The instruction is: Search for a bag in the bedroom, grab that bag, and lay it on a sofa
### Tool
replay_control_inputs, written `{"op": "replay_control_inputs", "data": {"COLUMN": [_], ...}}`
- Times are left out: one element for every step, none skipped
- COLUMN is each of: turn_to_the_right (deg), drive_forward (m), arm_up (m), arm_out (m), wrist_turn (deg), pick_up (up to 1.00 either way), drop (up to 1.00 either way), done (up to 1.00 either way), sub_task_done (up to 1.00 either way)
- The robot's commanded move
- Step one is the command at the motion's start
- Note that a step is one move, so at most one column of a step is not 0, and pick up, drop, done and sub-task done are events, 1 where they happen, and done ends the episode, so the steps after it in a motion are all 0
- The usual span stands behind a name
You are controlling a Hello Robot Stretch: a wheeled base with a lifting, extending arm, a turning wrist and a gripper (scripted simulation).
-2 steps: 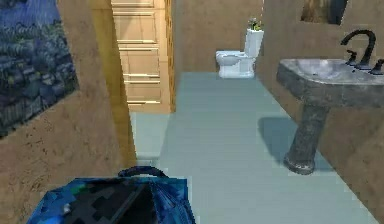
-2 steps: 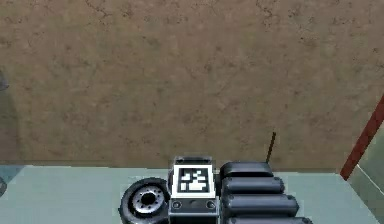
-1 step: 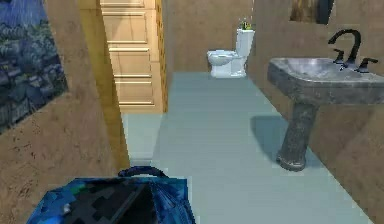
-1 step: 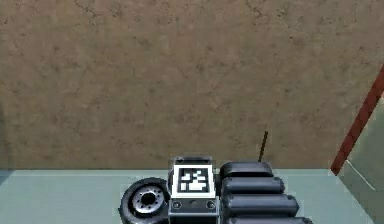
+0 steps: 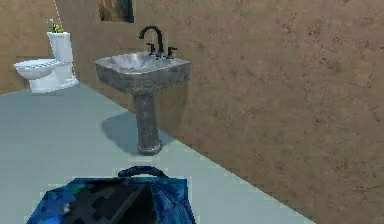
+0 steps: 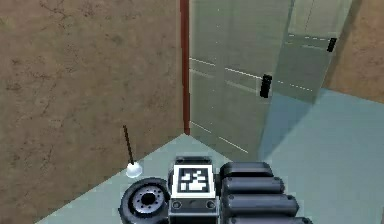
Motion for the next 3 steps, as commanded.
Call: {"op": "replay_control_inputs", "data": {"turn_to_the_right": [45.0,0.0,-45.0], "drive_forward": [0.00,0.10,0.00], "arm_up": [0.00,0.00,0.00], "arm_out": [0.00,0.00,0.00], "wrist_turn": [0.0,0.0,0.0], "pick_up": [0.00,0.00,0.00], "drop": [0.00,0.00,0.00], "done": [0.00,0.00,0.00], "sub_task_done": [0.00,0.00,0.00]}}
